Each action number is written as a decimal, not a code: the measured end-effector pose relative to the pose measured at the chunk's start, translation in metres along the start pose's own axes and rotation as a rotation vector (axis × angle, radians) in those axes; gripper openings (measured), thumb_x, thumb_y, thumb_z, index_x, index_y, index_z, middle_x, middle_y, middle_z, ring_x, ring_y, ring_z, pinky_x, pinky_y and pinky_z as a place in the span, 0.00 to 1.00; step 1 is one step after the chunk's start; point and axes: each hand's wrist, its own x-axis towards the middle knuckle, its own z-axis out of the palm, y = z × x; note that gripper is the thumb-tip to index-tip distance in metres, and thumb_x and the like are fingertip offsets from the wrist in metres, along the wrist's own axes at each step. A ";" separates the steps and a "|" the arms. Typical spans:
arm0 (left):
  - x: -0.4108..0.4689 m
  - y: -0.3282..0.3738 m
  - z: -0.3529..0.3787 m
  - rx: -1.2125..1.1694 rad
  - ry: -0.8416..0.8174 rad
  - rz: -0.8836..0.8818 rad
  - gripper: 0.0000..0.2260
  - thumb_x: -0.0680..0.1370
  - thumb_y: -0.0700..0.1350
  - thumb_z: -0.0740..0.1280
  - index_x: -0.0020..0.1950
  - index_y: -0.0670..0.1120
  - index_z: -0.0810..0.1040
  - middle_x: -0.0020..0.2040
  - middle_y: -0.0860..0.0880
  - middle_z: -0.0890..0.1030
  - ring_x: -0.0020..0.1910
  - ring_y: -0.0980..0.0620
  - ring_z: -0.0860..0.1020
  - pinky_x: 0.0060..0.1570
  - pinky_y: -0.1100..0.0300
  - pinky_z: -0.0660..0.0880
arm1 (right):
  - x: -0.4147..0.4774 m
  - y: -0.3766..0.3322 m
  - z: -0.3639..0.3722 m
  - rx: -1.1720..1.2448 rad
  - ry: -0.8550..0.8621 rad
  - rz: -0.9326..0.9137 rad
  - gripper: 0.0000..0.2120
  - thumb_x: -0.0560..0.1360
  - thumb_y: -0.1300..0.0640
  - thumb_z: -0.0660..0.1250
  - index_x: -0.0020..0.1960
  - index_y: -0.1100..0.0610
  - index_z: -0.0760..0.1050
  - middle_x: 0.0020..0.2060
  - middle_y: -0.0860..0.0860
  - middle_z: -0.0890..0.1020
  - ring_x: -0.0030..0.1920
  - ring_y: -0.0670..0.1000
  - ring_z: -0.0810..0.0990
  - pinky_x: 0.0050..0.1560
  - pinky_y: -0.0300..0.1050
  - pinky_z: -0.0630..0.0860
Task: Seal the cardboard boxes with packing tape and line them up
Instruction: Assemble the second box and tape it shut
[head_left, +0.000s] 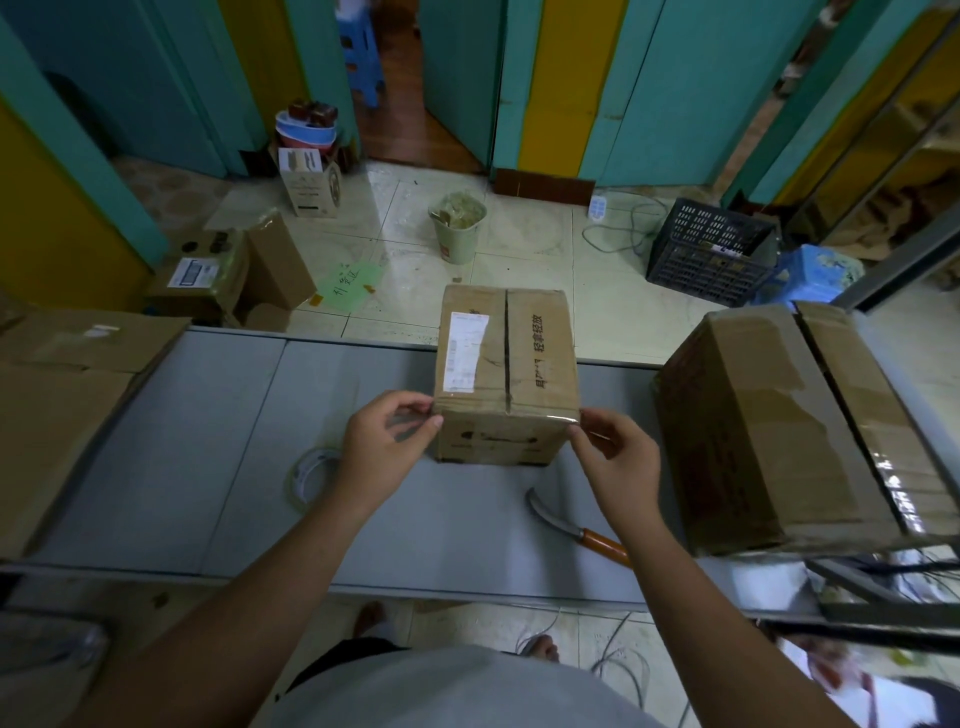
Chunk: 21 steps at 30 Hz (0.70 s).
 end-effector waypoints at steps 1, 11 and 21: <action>-0.001 -0.001 0.001 -0.020 0.008 -0.018 0.12 0.76 0.37 0.79 0.56 0.50 0.85 0.52 0.57 0.88 0.53 0.56 0.87 0.55 0.64 0.82 | -0.001 0.000 0.001 0.013 0.014 0.015 0.10 0.77 0.59 0.76 0.57 0.50 0.84 0.49 0.43 0.86 0.52 0.43 0.85 0.55 0.41 0.84; -0.004 -0.010 0.004 0.042 0.096 0.023 0.08 0.75 0.40 0.80 0.52 0.48 0.89 0.44 0.58 0.88 0.45 0.59 0.87 0.49 0.67 0.81 | -0.006 0.001 0.004 -0.062 0.095 0.040 0.05 0.77 0.56 0.76 0.52 0.48 0.86 0.43 0.39 0.86 0.46 0.39 0.84 0.48 0.33 0.81; 0.001 -0.014 -0.001 0.108 0.022 0.100 0.13 0.76 0.45 0.79 0.51 0.65 0.85 0.48 0.64 0.87 0.47 0.59 0.87 0.50 0.68 0.82 | -0.007 0.002 0.005 -0.086 0.071 0.023 0.07 0.78 0.56 0.75 0.52 0.44 0.82 0.45 0.39 0.84 0.48 0.39 0.83 0.48 0.35 0.81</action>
